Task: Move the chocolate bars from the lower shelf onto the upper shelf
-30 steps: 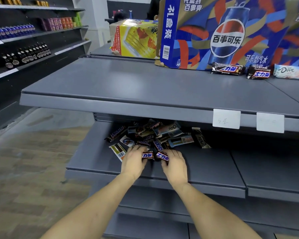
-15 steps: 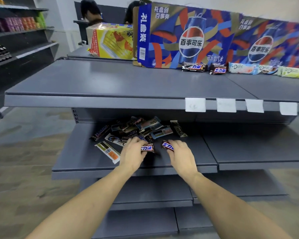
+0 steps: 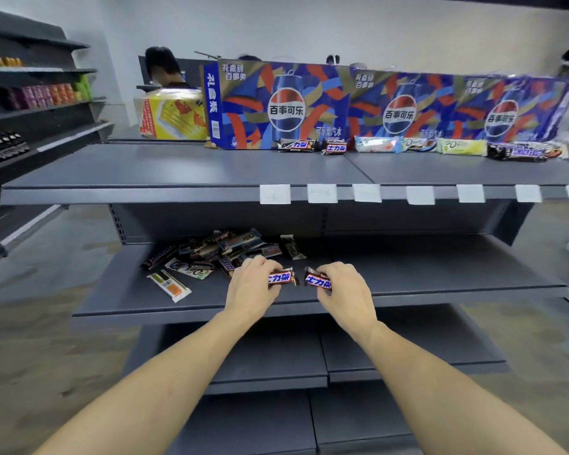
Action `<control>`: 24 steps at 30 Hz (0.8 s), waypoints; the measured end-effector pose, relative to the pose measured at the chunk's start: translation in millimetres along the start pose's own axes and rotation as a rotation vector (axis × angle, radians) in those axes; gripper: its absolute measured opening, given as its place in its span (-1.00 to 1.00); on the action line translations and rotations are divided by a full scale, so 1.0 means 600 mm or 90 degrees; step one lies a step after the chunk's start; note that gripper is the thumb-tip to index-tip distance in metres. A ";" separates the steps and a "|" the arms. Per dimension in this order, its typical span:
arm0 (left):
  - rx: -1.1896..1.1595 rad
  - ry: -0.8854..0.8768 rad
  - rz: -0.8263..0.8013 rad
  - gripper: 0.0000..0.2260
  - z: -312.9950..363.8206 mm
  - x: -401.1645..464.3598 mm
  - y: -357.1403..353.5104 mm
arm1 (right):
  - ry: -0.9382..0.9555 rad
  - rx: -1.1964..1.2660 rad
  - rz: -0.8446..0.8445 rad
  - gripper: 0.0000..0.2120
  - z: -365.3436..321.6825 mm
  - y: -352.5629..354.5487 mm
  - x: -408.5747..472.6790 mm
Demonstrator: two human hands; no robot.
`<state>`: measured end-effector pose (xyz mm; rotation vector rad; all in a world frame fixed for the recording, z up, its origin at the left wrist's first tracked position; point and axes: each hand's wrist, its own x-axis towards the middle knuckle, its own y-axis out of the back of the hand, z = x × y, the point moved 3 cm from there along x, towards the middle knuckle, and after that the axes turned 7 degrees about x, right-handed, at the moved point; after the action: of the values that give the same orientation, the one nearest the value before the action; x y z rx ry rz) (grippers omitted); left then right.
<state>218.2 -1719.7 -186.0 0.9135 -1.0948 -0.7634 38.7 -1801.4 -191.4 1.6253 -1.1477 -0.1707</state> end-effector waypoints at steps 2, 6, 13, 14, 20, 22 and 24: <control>0.029 -0.002 0.022 -0.69 0.037 -0.014 0.022 | 0.013 -0.014 0.010 -0.67 0.016 0.042 -0.011; 0.072 0.005 0.072 -0.71 0.097 -0.025 0.072 | 0.051 -0.020 0.020 -0.63 0.031 0.116 -0.020; 0.125 -0.002 0.128 -0.70 0.178 -0.009 0.161 | 0.127 -0.023 0.076 -0.62 0.031 0.208 -0.009; 0.130 -0.003 0.133 -0.70 0.187 -0.004 0.170 | 0.138 -0.027 0.082 -0.62 0.032 0.217 -0.007; 0.143 -0.002 0.151 -0.69 0.232 0.039 0.213 | 0.160 -0.046 0.096 -0.63 0.029 0.267 0.023; 0.145 0.001 0.158 -0.68 0.239 0.055 0.221 | 0.171 -0.055 0.101 -0.63 0.029 0.278 0.039; 0.139 0.010 0.163 -0.66 0.241 0.069 0.224 | 0.173 -0.057 0.106 -0.64 0.032 0.285 0.058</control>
<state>101.4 -1730.9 -21.8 0.9376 -1.2704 -0.4308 -54.9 -1830.7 -45.6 1.4178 -1.0438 0.1023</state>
